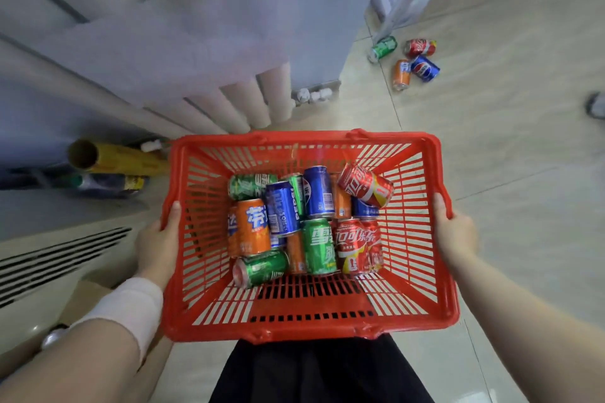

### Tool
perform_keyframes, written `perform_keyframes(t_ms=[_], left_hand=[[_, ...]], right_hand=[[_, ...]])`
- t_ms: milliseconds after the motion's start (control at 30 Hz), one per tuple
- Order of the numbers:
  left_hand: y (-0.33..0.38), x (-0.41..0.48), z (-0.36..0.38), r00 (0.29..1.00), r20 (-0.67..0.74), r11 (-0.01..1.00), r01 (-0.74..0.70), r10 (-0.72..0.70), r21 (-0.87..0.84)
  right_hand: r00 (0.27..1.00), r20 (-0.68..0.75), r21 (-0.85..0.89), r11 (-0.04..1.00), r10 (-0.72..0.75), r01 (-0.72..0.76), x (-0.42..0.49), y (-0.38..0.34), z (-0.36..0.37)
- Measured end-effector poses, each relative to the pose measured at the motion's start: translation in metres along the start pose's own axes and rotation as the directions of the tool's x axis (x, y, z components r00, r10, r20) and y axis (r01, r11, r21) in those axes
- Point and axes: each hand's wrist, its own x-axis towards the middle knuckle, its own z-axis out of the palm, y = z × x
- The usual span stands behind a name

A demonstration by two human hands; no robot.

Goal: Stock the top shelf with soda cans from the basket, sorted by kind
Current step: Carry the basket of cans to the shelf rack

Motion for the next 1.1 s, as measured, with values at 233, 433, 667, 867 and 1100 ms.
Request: perform_keyframes(t_ms=[233,433,667,867,1100], left_hand=[[0.058,-0.038,0.044,0.987,0.086,0.985,-0.143,0.134,0.101],[0.107,-0.074,0.096,0.981,0.102,0.964,-0.18,0.163,0.193],[0.185,-0.111,0.177,0.957,0.173,0.946,-0.265,0.234,0.186],[0.273,-0.134,0.243,0.885,0.319,0.903,-0.401,0.339,0.153],[0.378,-0.144,0.313,0.837,0.425,0.903,-0.42,0.346,0.093]], right_hand=[[0.988,-0.09,0.062,0.991,0.122,-0.117,0.002,0.075,-0.047],[0.978,-0.096,0.139,0.975,0.185,-0.171,0.024,0.129,-0.099],[0.953,-0.127,0.213,0.945,0.277,-0.246,0.066,0.177,-0.174],[0.901,-0.18,0.295,0.896,0.394,-0.332,0.103,0.203,-0.234],[0.826,-0.245,0.356,0.84,0.507,-0.41,0.151,0.194,-0.298]])
